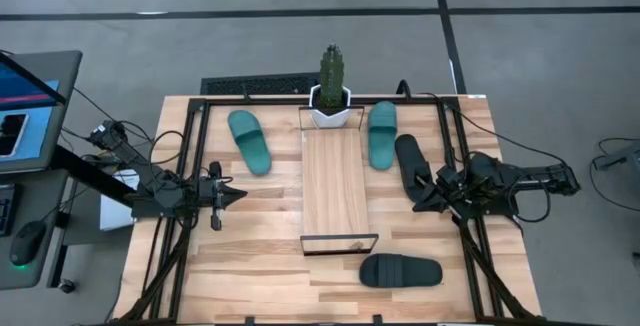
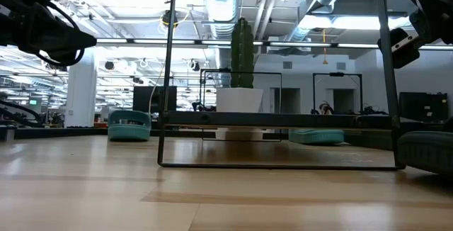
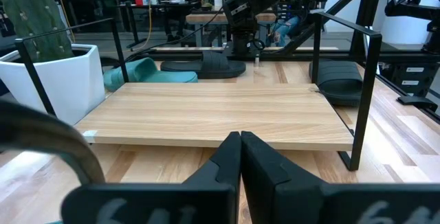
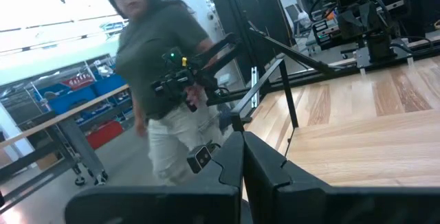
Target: Pick and place slides into the shelf
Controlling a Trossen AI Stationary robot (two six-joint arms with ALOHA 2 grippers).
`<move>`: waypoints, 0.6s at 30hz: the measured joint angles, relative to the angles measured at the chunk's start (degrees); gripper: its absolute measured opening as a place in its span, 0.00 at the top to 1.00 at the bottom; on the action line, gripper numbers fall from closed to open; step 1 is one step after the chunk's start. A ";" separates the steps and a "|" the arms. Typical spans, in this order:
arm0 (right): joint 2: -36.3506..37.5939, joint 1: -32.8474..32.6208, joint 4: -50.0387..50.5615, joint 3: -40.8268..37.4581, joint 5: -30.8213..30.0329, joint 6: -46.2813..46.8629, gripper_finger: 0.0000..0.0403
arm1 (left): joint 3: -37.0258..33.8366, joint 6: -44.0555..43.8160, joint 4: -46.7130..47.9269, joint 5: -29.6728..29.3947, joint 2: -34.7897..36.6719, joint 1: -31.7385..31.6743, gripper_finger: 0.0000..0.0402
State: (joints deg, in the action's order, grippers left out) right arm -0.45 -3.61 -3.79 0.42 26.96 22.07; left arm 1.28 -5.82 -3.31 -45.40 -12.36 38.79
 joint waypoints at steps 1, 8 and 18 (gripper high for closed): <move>0.01 0.00 -0.01 0.01 0.01 0.02 1.00 | 0.00 -0.01 0.00 0.01 0.00 0.00 1.00; -0.01 0.01 0.00 -0.01 0.00 0.02 1.00 | 0.00 -3.11 0.00 0.01 0.00 0.00 1.00; 0.00 0.02 0.00 0.00 0.00 0.00 1.00 | -0.02 -9.02 -0.80 -0.19 0.00 -1.68 1.00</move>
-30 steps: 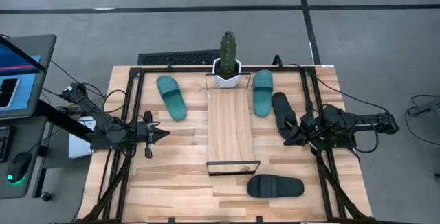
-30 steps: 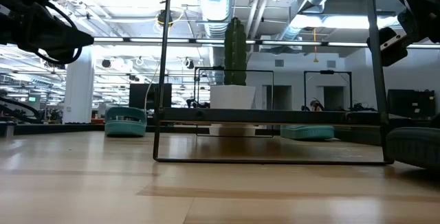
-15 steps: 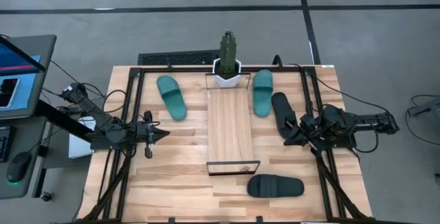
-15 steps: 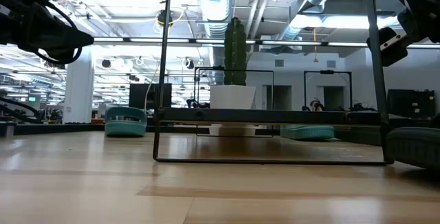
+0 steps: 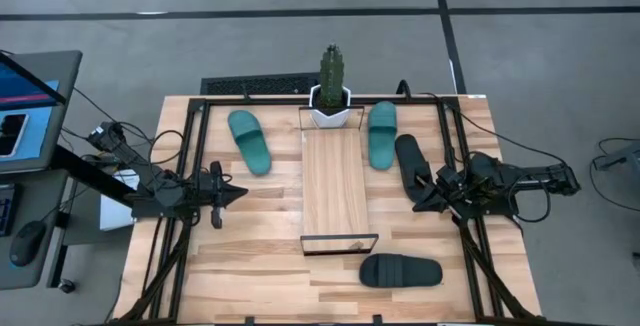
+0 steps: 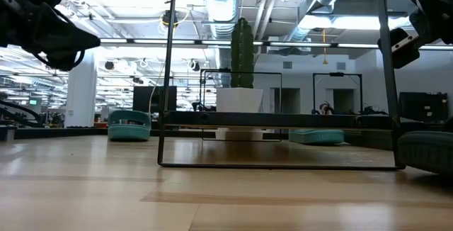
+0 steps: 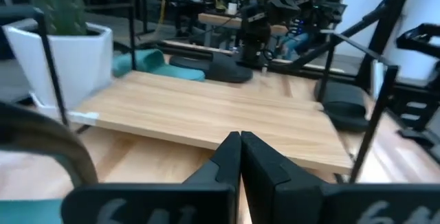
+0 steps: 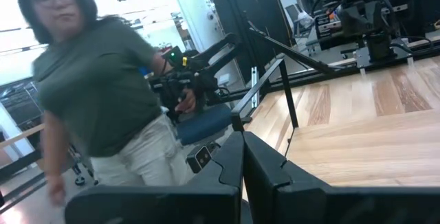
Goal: Pick and place slides into the shelf
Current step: Put the left green slipper on the shelf
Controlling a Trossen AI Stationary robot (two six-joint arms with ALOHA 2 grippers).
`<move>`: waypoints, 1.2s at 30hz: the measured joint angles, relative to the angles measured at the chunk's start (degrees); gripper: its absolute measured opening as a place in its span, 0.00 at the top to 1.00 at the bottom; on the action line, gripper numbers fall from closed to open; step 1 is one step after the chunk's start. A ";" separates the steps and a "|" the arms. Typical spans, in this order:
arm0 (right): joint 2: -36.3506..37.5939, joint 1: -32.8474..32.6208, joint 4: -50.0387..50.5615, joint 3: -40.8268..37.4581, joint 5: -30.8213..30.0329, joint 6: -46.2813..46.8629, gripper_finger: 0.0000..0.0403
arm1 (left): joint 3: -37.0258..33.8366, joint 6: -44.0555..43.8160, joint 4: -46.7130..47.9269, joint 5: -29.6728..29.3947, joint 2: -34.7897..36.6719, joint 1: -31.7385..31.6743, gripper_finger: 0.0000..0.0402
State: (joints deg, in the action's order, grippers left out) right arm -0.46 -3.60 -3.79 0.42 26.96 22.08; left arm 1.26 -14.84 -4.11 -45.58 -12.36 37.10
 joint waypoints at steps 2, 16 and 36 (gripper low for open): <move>0.01 0.00 -0.01 0.00 0.02 0.01 1.00 | 0.00 -2.08 0.08 1.79 0.00 0.00 1.00; 0.01 -0.01 -0.02 0.00 0.00 0.01 1.00 | -0.31 -10.89 -1.03 -2.71 -0.02 -0.02 1.00; 0.01 -0.01 -0.01 0.00 0.01 0.01 1.00 | 26.83 40.37 -27.31 2.92 -9.78 -0.94 1.00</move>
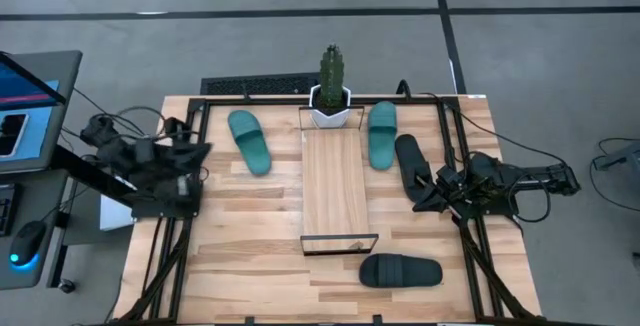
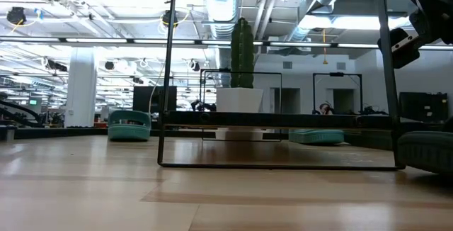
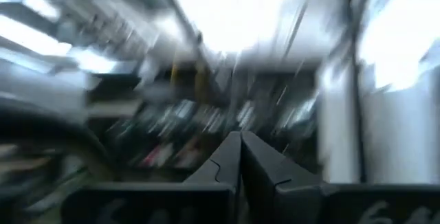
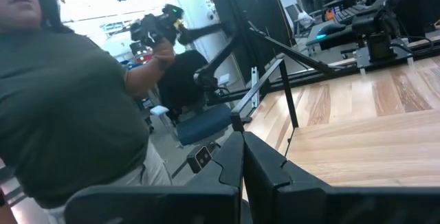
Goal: Pick and place slides into the shelf
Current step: Put the left green slipper on the shelf
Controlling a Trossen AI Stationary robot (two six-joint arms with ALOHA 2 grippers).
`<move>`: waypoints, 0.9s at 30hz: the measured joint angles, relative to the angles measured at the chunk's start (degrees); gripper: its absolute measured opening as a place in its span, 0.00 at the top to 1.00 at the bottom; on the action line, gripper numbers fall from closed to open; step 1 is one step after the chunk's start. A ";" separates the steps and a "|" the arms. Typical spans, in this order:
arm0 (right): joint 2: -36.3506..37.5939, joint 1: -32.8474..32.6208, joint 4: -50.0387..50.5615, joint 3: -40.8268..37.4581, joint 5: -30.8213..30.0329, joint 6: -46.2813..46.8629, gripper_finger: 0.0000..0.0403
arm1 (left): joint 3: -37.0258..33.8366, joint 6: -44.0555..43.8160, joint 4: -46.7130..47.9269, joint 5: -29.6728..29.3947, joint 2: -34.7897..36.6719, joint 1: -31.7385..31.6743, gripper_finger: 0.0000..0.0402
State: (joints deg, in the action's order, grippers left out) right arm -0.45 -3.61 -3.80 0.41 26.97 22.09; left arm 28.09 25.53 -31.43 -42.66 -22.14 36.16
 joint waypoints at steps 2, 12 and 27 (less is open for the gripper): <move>-0.01 0.00 -0.01 0.00 -0.01 -0.02 1.00 | 6.28 0.76 10.59 -11.06 -5.53 -0.12 1.00; 0.00 0.00 0.00 0.00 -0.01 -0.02 1.00 | 26.39 -26.90 55.74 -25.40 -28.83 -10.69 1.00; 0.00 0.00 0.00 0.00 0.01 -0.01 1.00 | 35.22 -48.97 83.26 36.41 -55.56 -33.79 1.00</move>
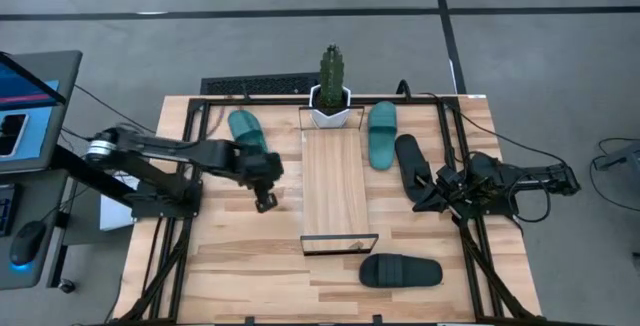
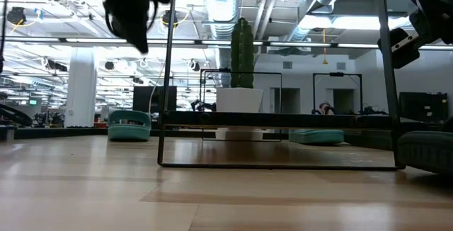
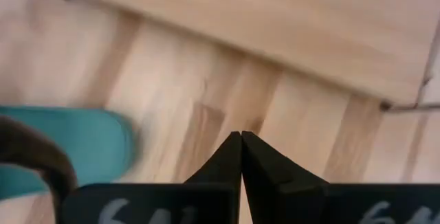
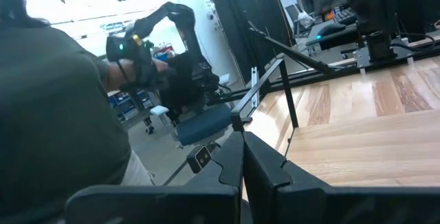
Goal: Pick and place slides into the shelf
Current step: Put the left green slipper on the shelf
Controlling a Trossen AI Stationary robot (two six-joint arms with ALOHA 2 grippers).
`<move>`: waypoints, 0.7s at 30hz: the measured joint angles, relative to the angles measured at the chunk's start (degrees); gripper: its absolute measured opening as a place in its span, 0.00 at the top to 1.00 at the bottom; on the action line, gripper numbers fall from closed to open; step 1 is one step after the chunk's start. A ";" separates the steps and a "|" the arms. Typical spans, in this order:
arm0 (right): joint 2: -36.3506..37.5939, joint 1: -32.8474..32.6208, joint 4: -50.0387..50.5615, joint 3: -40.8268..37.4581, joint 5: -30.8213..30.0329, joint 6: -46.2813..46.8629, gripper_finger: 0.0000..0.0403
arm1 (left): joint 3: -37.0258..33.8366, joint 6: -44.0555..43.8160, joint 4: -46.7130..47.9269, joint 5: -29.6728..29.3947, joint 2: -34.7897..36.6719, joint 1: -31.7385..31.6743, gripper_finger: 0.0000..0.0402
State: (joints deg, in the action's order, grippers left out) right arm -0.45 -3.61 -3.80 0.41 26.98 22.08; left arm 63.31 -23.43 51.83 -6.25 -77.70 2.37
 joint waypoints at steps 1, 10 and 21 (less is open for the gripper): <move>-0.01 0.01 0.00 0.02 0.00 0.00 1.00 | 0.00 0.15 0.45 0.06 -1.77 -0.35 1.00; -0.02 0.00 -0.01 0.01 0.00 -0.01 1.00 | 0.00 2.17 9.82 -7.46 -13.88 -1.33 1.00; -0.01 0.01 0.01 0.02 -0.01 0.01 1.00 | -0.02 3.64 9.91 -14.35 -17.90 -1.31 1.00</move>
State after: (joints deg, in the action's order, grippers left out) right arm -0.46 -3.60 -3.79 0.43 26.97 22.09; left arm 63.29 -19.79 61.74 -20.61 -95.60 1.06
